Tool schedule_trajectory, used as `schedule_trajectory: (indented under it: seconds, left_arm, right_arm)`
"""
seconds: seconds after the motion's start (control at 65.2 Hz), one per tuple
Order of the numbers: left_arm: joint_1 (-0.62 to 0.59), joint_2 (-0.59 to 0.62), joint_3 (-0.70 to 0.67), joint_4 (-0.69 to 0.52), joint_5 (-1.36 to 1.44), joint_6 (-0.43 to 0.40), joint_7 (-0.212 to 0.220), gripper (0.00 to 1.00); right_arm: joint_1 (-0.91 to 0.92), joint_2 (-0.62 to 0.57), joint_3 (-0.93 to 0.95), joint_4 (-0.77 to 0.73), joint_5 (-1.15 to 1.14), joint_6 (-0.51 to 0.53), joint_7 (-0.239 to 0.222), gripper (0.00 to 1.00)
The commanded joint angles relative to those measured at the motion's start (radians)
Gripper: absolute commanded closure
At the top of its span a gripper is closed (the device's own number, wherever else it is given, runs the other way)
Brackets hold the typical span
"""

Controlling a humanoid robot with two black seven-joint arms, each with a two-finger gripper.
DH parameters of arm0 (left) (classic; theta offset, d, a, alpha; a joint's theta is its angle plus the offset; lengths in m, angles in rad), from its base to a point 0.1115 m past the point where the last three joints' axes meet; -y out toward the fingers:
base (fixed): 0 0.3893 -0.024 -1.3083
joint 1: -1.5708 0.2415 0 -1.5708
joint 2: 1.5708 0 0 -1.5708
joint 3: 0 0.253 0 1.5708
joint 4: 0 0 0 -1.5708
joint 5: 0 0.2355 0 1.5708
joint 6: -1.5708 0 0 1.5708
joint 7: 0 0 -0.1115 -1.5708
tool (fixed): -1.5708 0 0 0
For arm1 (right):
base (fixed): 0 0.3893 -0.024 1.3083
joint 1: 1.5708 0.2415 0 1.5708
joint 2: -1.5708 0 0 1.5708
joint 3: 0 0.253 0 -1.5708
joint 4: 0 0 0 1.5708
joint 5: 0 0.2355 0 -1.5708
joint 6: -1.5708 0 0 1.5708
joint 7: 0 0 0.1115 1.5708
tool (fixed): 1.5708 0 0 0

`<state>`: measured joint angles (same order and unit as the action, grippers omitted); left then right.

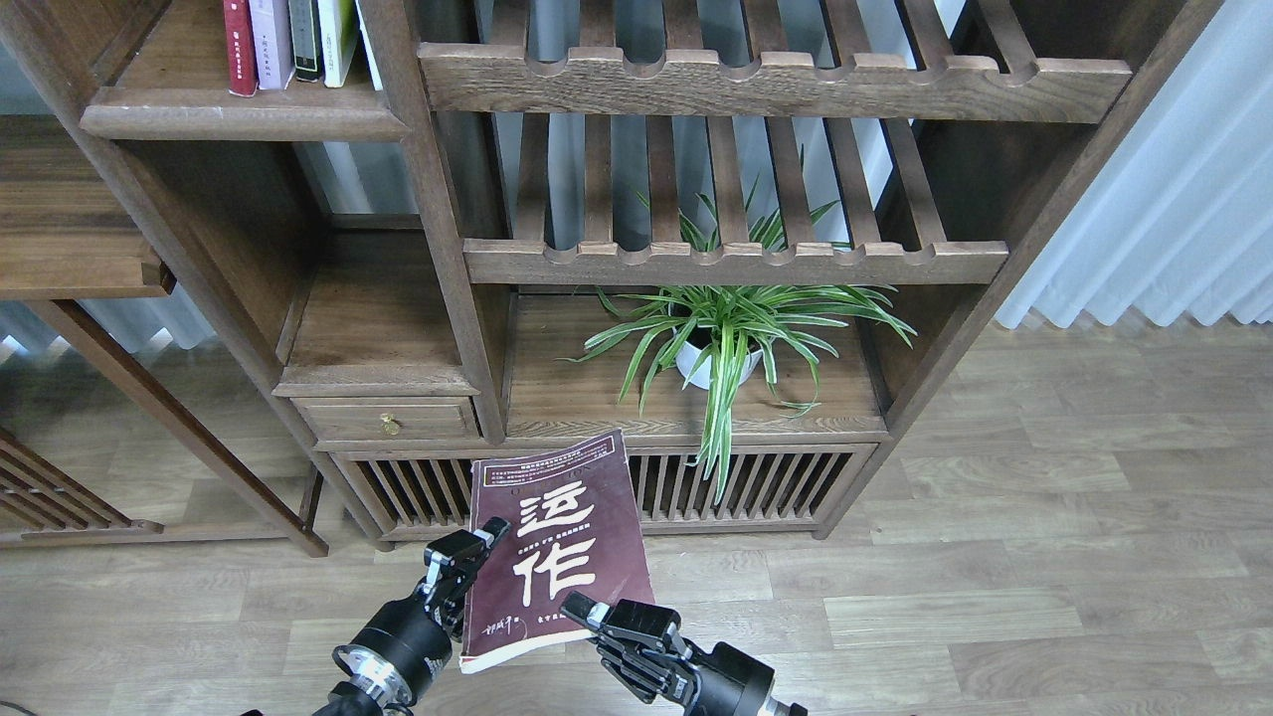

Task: Organize books on shelf

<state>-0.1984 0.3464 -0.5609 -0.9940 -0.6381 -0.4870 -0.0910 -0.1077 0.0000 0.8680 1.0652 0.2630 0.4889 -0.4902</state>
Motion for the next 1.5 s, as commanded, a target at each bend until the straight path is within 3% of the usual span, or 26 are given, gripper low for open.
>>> schedule_trajectory:
  seconds: [0.0,0.322,0.613,0.69,0.721,0.981,1.104,1.242,1.487]
  left_arm:
    - [-0.001,0.149,-0.053,-0.034,0.008,-0.002,0.005,0.94]
    - [-0.052,0.542,-0.332,-0.287,0.015,-0.002,-0.015,0.94]
    - [-0.334,0.697,-0.34,-0.259,-0.008,-0.002,-0.033,0.93]
    - [-0.394,0.698,-0.303,-0.221,-0.009,-0.002,-0.032,0.93]
    - [-0.484,0.698,-0.245,-0.192,-0.009,-0.002,-0.03,0.93]
    - [-0.84,0.68,-0.022,0.0,-0.002,-0.002,-0.018,0.93]
    - [-0.993,0.608,0.056,0.081,0.008,-0.002,-0.013,0.93]
    - [-1.098,0.543,0.118,0.143,0.023,-0.002,0.007,0.93]
    - [-1.158,0.413,0.138,0.199,0.028,-0.002,0.028,0.93]
  right_arm:
    - [-0.001,0.0,0.016,-0.008,-0.014,0.0,0.002,0.02]
    - [-0.001,0.0,0.026,-0.036,-0.014,0.0,0.002,0.02]
    - [-0.001,0.0,0.026,-0.036,-0.014,0.0,0.002,0.02]
    - [-0.003,0.0,0.026,-0.036,-0.014,0.0,0.002,0.02]
    - [-0.003,0.0,0.028,-0.036,-0.014,0.0,0.002,0.02]
    - [-0.001,0.0,0.032,-0.036,-0.016,0.0,0.002,0.02]
    - [-0.001,0.0,0.032,-0.036,-0.016,0.0,0.002,0.02]
    - [-0.001,0.0,0.034,-0.036,-0.014,0.0,0.002,0.02]
    - [-0.001,0.0,0.032,-0.033,-0.014,0.0,0.002,0.02]
